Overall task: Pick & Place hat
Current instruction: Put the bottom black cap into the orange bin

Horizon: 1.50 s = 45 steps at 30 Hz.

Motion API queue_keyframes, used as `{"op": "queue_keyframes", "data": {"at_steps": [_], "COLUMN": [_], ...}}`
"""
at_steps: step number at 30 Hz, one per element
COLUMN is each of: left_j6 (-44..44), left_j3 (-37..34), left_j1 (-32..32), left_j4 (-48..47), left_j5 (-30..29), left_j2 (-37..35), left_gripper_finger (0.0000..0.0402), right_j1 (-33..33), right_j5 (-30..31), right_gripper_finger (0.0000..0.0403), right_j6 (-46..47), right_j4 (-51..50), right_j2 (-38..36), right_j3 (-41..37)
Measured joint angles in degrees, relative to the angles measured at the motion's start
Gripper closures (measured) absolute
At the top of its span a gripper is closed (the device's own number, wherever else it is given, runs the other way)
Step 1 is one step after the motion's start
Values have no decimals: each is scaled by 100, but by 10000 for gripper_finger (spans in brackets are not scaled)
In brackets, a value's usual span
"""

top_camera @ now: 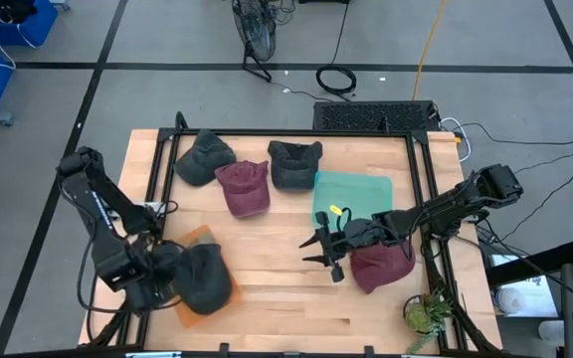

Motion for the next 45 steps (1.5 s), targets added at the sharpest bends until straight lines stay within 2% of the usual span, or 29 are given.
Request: {"op": "queue_keyframes", "data": {"at_steps": [3, 15, 20, 28, 37, 41, 45], "left_j6": [59, 243, 158, 155, 349, 348, 350], "left_j3": [-106, -1203, -1411, -1433, -1150, -841, -520], "left_j1": [80, 279, 277, 277, 458, 538, 625], "left_j4": [86, 1432, 1680, 1688, 1599, 1224, 586], "left_j5": [-362, 34, 26, -58, 772, 543, -165], "left_j2": [0, -2, -2, -2, -323, -591, -747], "left_gripper_finger": [270, 270, 270, 270, 270, 270, 270], "right_j1": [0, 0, 0, -2, -2, -4, -4], "right_j5": [0, 0, 0, 2, 4, 5, 4], "right_gripper_finger": [269, 269, 269, 269, 269, 269, 269], "right_j6": [0, 37, 33, 23, -22, -22, -22], "right_j4": [-7, -226, -226, -242, -248, -244, -248], "right_j2": [0, 0, 0, 0, 0, 0, 0], "right_j3": [0, 0, 0, 0, 0, 0, 0]}}
